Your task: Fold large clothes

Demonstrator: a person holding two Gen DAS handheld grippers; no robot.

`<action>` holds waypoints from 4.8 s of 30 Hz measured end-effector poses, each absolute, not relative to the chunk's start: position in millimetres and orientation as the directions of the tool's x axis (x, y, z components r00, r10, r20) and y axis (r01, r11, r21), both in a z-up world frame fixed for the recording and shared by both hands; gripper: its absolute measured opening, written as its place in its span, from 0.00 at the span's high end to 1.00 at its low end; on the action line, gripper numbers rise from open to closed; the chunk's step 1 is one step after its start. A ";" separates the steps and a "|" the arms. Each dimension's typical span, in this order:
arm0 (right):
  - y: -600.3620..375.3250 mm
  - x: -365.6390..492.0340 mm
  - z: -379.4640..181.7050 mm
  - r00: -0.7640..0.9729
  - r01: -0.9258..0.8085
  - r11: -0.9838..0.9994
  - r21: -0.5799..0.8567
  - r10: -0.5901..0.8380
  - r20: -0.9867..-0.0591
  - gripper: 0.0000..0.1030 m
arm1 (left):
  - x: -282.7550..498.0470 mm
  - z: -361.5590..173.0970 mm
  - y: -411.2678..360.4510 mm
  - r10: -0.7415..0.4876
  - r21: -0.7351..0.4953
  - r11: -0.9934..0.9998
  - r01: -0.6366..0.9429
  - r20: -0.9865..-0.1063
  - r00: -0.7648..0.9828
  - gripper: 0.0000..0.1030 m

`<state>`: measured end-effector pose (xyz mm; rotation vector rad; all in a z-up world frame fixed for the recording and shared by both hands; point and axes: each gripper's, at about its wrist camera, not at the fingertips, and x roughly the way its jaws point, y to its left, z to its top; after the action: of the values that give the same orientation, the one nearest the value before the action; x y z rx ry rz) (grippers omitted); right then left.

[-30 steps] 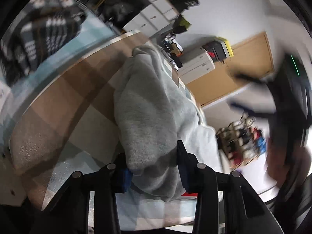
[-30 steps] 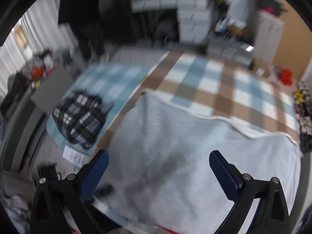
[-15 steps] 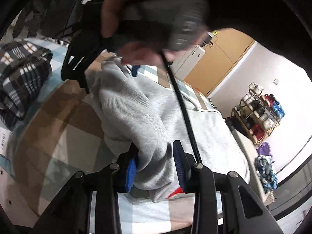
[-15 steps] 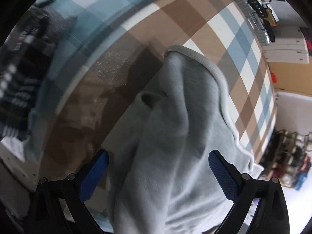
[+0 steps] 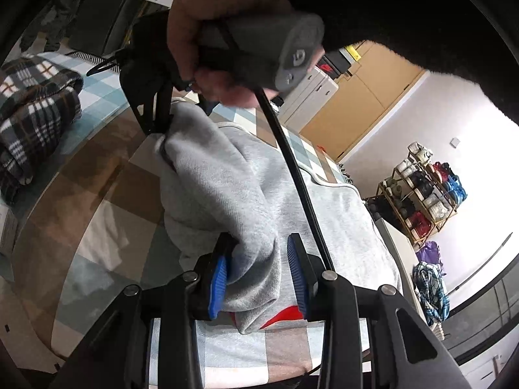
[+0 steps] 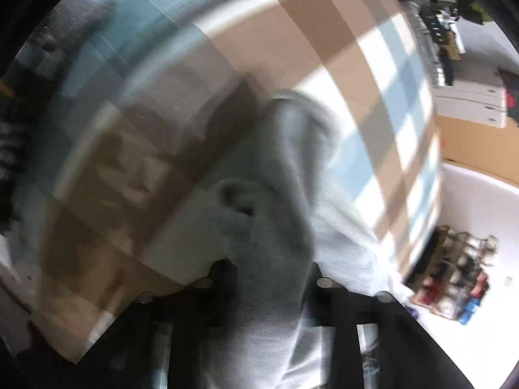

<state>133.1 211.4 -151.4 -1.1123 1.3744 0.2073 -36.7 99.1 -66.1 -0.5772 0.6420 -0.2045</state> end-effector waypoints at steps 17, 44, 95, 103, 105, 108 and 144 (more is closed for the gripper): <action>108.5 143.9 -20.8 0.213 -0.617 0.786 0.046 0.223 -0.951 0.82 | -47.9 -43.3 146.5 -0.279 -0.595 0.804 -0.018 -0.402 0.872 0.75; 10.0 152.7 26.7 0.236 -0.623 0.728 0.287 0.525 -0.818 0.83 | 3.0 -117.7 136.2 -0.408 -0.803 0.565 -0.190 -0.472 0.781 0.40; 49.8 167.8 -12.9 0.177 -0.586 0.803 0.107 0.255 -0.951 0.87 | -4.5 -73.5 119.6 -0.570 -0.808 0.546 0.223 -0.163 0.805 0.92; -51.4 179.8 32.8 0.215 -0.544 0.765 0.346 0.525 -0.823 0.87 | -10.9 -35.6 85.1 -0.587 -0.697 0.632 0.340 -0.143 0.797 0.92; -65.1 181.8 38.3 0.222 -0.541 0.748 0.384 0.568 -0.793 0.87 | -9.4 -24.9 68.4 -0.586 -0.673 0.654 0.346 -0.162 0.794 0.92; -94.7 181.1 46.2 0.250 -0.547 0.727 0.415 0.615 -0.748 0.87 | -7.7 -6.4 39.4 -0.592 -0.611 0.698 0.374 -0.198 0.781 0.92; -416.9 169.1 -101.6 0.383 -0.075 0.875 0.478 0.468 -0.797 0.32 | -17.6 18.8 -40.3 -0.730 -0.324 0.661 0.677 -0.483 0.483 0.92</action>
<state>169.1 -416.9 -101.6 0.3960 1.1319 0.3578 -17.6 -40.3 18.8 -0.0932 0.6344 -0.8587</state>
